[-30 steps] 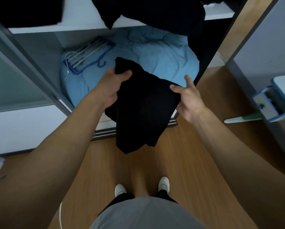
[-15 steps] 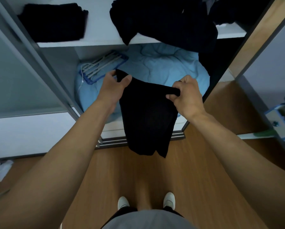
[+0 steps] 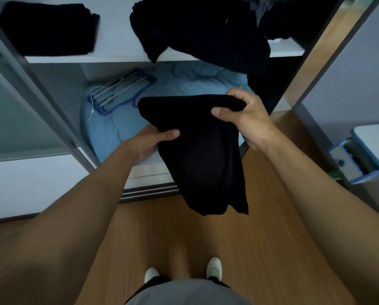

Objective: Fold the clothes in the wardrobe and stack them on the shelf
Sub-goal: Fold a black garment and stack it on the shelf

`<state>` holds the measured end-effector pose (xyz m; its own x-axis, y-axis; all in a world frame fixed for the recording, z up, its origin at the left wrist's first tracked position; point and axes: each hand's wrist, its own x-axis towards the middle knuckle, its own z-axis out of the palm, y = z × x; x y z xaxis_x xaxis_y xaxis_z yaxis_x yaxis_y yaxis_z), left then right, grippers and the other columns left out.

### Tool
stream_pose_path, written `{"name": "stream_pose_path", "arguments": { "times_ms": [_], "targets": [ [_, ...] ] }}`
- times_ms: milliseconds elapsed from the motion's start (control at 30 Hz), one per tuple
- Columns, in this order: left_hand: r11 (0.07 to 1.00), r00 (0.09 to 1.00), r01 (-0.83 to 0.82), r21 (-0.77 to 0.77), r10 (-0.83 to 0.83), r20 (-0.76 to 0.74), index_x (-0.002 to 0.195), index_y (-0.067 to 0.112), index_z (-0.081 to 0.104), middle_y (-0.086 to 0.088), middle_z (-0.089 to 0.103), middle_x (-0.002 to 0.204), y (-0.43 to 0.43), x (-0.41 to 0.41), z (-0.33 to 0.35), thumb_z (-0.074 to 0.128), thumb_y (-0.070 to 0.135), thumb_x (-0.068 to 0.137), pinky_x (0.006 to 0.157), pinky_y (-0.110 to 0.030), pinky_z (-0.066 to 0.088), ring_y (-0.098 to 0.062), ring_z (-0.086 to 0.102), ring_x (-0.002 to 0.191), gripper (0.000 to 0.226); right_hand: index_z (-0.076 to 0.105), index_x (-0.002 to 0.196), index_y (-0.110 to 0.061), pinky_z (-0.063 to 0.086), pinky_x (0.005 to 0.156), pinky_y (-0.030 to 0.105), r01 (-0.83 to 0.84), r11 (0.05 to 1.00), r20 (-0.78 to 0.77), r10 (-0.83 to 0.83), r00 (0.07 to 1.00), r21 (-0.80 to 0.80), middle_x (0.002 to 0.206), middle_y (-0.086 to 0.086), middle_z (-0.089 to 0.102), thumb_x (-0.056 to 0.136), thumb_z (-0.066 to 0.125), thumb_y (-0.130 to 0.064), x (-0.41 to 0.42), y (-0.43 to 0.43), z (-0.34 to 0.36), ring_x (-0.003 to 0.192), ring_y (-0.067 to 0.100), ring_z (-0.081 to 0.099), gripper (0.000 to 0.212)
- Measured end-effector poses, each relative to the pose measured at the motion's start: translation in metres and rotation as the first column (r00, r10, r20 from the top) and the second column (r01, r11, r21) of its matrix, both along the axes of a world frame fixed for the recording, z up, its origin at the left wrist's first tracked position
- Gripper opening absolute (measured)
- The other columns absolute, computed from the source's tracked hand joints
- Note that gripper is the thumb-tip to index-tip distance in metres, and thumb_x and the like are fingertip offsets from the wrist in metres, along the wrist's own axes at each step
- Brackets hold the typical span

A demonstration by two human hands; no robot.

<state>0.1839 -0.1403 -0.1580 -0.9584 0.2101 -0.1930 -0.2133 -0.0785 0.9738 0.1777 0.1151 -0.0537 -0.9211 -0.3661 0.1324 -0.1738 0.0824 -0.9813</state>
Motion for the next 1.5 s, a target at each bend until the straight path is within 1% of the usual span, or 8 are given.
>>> {"name": "stream_pose_path", "arguments": {
  "times_ms": [167, 333, 600, 700, 833, 1000, 1300, 1500],
  "targets": [
    [0.992, 0.993, -0.113, 0.062, 0.115, -0.035, 0.117, 0.02, 0.069, -0.003, 0.075, 0.115, 0.036, -0.014, 0.029, 0.09, 0.043, 0.065, 0.09, -0.033, 0.057, -0.022, 0.07, 0.109, 0.06, 0.072, 0.114, -0.02, 0.059, 0.079, 0.027, 0.221, 0.92, 0.296, -0.123, 0.947, -0.325, 0.11, 0.004, 0.076, 0.09, 0.071, -0.025, -0.009, 0.035, -0.005, 0.103, 0.018, 0.073, 0.024],
    [0.981, 0.981, -0.191, 0.036, 0.192, -0.012, 0.109, 0.02, 0.072, -0.004, 0.077, 0.104, 0.054, -0.013, 0.054, 0.081, 0.036, 0.076, 0.087, -0.041, 0.059, -0.024, 0.074, 0.098, 0.038, 0.069, 0.114, -0.029, 0.055, 0.093, 0.027, 0.123, 0.99, 0.584, -0.064, 0.809, -0.063, 0.115, -0.009, 0.075, 0.074, 0.079, -0.05, 0.02, 0.042, -0.073, 0.104, 0.008, 0.071, 0.046],
    [0.935, 0.934, -0.355, -0.025, 0.353, -0.05, 0.114, 0.022, 0.07, 0.0, 0.077, 0.108, -0.007, 0.003, 0.062, 0.075, 0.058, 0.074, 0.081, -0.028, 0.058, -0.02, 0.072, 0.103, 0.054, 0.072, 0.113, -0.011, 0.058, 0.085, 0.026, 0.139, 0.97, 0.393, -0.051, 0.918, -0.2, 0.111, 0.007, 0.076, 0.09, 0.073, -0.024, 0.018, -0.01, -0.057, 0.107, 0.023, 0.071, 0.026],
    [0.968, 0.973, -0.23, 0.103, 0.229, 0.022, 0.134, 0.018, 0.057, -0.003, 0.068, 0.128, -0.034, 0.023, 0.034, 0.055, 0.064, 0.085, 0.102, -0.031, 0.05, -0.019, 0.062, 0.122, 0.068, 0.071, 0.114, -0.008, 0.058, 0.089, 0.033, 0.148, 0.948, 0.439, -0.009, 0.898, -0.283, 0.114, 0.012, 0.074, 0.092, 0.071, -0.025, 0.016, -0.021, -0.044, 0.109, 0.026, 0.071, 0.028],
    [0.999, 0.993, -0.034, -0.01, 0.035, 0.11, 0.132, 0.014, 0.055, 0.007, 0.072, 0.118, -0.021, 0.05, -0.004, 0.084, 0.066, 0.058, 0.106, -0.027, 0.044, -0.01, 0.064, 0.115, 0.095, 0.074, 0.111, -0.01, 0.059, 0.089, 0.036, 0.204, 0.937, 0.555, -0.013, 0.831, -0.283, 0.114, 0.011, 0.075, 0.093, 0.07, -0.028, 0.009, -0.021, -0.035, 0.108, 0.024, 0.071, 0.026],
    [0.988, 0.984, -0.155, 0.018, 0.152, 0.088, 0.127, 0.017, 0.063, -0.002, 0.072, 0.121, 0.03, 0.032, -0.015, 0.073, 0.034, 0.086, 0.106, -0.036, 0.048, -0.018, 0.066, 0.116, 0.046, 0.083, 0.081, -0.019, 0.061, 0.068, 0.03, 0.347, 0.909, 0.678, -0.105, 0.727, -0.231, 0.102, 0.005, 0.078, 0.093, 0.067, -0.035, -0.002, 0.016, -0.036, 0.093, 0.019, 0.075, 0.026],
    [0.945, 0.948, -0.317, -0.086, 0.319, 0.009, 0.107, 0.023, 0.07, 0.004, 0.078, 0.098, 0.084, -0.005, 0.009, 0.069, 0.033, 0.093, 0.077, -0.025, 0.058, -0.015, 0.074, 0.095, 0.018, 0.069, 0.119, -0.014, 0.06, 0.078, 0.024, 0.147, 0.984, 0.673, -0.042, 0.738, -0.1, 0.112, 0.001, 0.076, 0.087, 0.076, -0.025, 0.006, 0.072, -0.086, 0.103, 0.015, 0.073, 0.035],
    [0.858, 0.944, -0.321, -0.402, 0.326, -0.057, 0.103, 0.023, 0.073, 0.007, 0.077, 0.094, 0.088, -0.015, 0.017, 0.075, 0.033, 0.087, 0.08, -0.023, 0.056, -0.011, 0.073, 0.091, 0.019, 0.05, 0.141, -0.014, 0.054, 0.087, 0.02, 0.296, 0.943, 0.566, -0.327, 0.757, 0.149, 0.123, -0.002, 0.062, 0.091, 0.072, -0.015, -0.021, 0.076, -0.106, 0.105, 0.013, 0.066, 0.055]
  ]
}}
